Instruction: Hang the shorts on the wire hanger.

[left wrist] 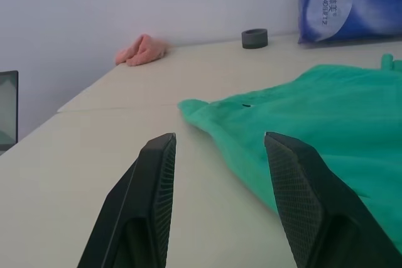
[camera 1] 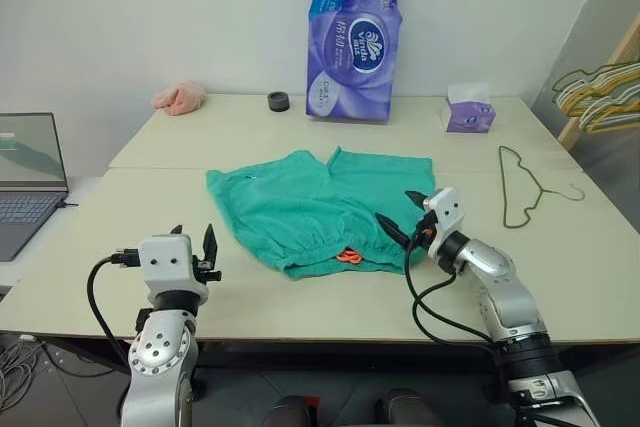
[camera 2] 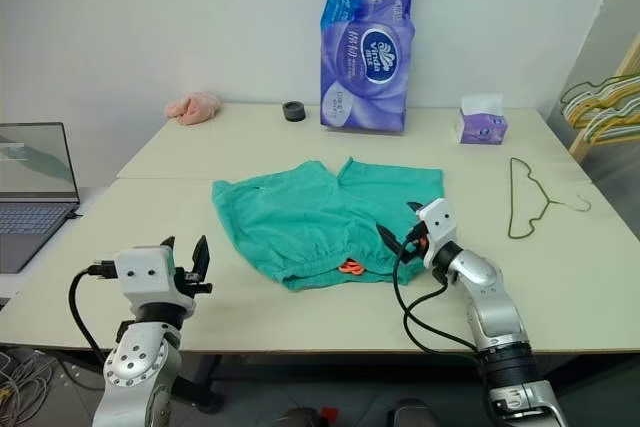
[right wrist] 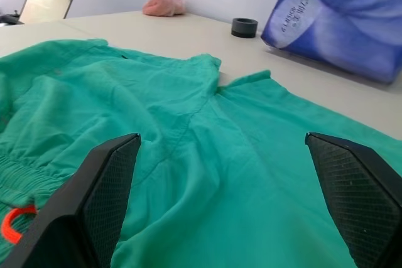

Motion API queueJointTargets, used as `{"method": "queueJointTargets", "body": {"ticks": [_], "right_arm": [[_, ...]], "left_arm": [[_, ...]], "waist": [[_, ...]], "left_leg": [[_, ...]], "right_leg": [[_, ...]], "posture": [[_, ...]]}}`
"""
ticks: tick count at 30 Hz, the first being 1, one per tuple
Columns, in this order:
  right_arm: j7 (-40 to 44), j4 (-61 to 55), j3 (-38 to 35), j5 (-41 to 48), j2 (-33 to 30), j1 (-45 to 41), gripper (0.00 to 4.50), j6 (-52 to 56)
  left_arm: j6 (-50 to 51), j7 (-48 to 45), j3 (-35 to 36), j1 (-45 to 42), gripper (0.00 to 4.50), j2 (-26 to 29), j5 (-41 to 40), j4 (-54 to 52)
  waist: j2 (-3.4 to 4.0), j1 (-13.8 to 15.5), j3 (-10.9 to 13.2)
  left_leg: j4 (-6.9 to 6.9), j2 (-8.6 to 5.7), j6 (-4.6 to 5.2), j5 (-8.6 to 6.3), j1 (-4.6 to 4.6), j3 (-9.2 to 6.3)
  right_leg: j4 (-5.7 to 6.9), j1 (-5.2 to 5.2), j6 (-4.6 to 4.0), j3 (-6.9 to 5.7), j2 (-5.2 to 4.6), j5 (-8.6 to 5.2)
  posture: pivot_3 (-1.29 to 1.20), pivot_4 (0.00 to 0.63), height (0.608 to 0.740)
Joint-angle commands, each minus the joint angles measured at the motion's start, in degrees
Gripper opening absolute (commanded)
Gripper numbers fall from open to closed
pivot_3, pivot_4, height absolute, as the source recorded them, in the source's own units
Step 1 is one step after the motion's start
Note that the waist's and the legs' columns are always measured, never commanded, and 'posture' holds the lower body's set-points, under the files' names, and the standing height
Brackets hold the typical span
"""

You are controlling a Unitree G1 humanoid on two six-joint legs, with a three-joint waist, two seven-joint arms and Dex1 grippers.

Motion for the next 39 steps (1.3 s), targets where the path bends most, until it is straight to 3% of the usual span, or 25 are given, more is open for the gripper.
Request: {"method": "queueJointTargets", "body": {"ticks": [1, 9, 14, 17, 22, 28, 38, 39], "right_arm": [[1.3, -2.6, 0.0, 0.0, -0.9, 0.5, 4.47, -3.3], [5.1, -5.4, 0.9, 0.1, -4.2, 4.2, 4.47, -4.0], [12.5, -8.7, 2.6, 2.0, -8.6, 4.6, 4.47, -3.5], [19.5, -11.5, 4.8, 2.9, -13.2, 4.8, 4.50, -2.4], [25.2, -9.9, 9.4, -3.8, -19.7, 4.2, 4.50, -11.4], [20.4, -3.4, 12.3, -11.4, -17.5, 0.4, 4.50, -16.0], [15.4, 8.6, 17.1, -21.4, -14.2, -5.6, 4.50, -19.1], [15.1, 9.3, 17.4, -21.8, -14.2, -5.9, 4.31, -19.1]], "left_arm": [[-3.0, -1.6, 0.1, -0.7, 2.35, 1.6, 0.0, -1.4], [-5.6, -7.2, -0.1, 0.9, 2.35, 4.7, -2.1, -1.6], [-5.2, -12.5, 0.6, 2.0, 2.35, 6.4, -6.4, -1.3], [-3.7, -18.9, 0.6, 3.7, 2.92, 9.5, -11.0, -1.3], [-1.0, -27.3, 1.4, 4.9, 4.43, 15.8, -16.3, -0.5], [-1.3, -34.7, 3.4, 5.9, 4.47, 23.3, -17.6, 1.3], [-1.1, -36.2, 5.6, 3.2, 4.47, 25.4, -18.2, 3.8], [-1.0, -36.2, 5.5, 3.2, 4.49, 25.4, -18.1, 3.7]], "waist": [[0.00, 0.0, 0.0], [0.01, -0.1, 0.0], [0.01, -0.5, 0.0], [0.01, -0.8, 0.0], [0.00, -1.4, 0.0], [0.00, -2.3, 0.0], [-0.02, -3.0, 0.0], [-0.05, -3.1, 0.0]], "left_leg": [[0.00, 0.00, 0.00, 0.00, 0.00, 0.00], [0.00, 0.01, 0.00, 0.00, 0.00, 0.04], [-0.01, 0.07, 0.00, -0.01, 0.00, 0.04], [0.00, 0.07, 0.00, -0.01, 0.00, 0.05], [-0.02, 0.12, 0.01, -0.02, 0.02, 0.03], [-0.04, 0.28, -0.09, -0.09, 0.04, 0.07], [-0.04, 0.38, -0.14, -0.12, 0.06, 0.02], [-0.04, 0.39, -0.15, -0.12, 0.06, 0.01]], "right_leg": [[0.00, 0.00, 0.00, 0.00, 0.00, 0.00], [-0.01, 0.00, -0.02, 0.02, 0.00, -0.02], [-0.01, -0.01, -0.04, 0.01, -0.01, -0.04], [-0.03, 0.00, -0.07, 0.00, -0.01, -0.06], [-0.03, 0.00, -0.24, -0.05, -0.02, -0.16], [0.00, -0.03, -0.51, -0.04, 0.06, -0.31], [0.01, -0.01, -0.44, 0.00, 0.08, -0.21], [0.02, -0.01, -0.45, -0.01, 0.09, -0.20]], "posture": [[-0.07, 0.000, 0.740], [-0.08, 0.000, 0.740], [-0.11, 0.000, 0.740], [-0.12, 0.002, 0.740], [-0.13, 0.003, 0.740], [-0.13, 0.001, 0.740], [-0.13, 0.000, 0.740], [-0.13, 0.000, 0.740]]}}
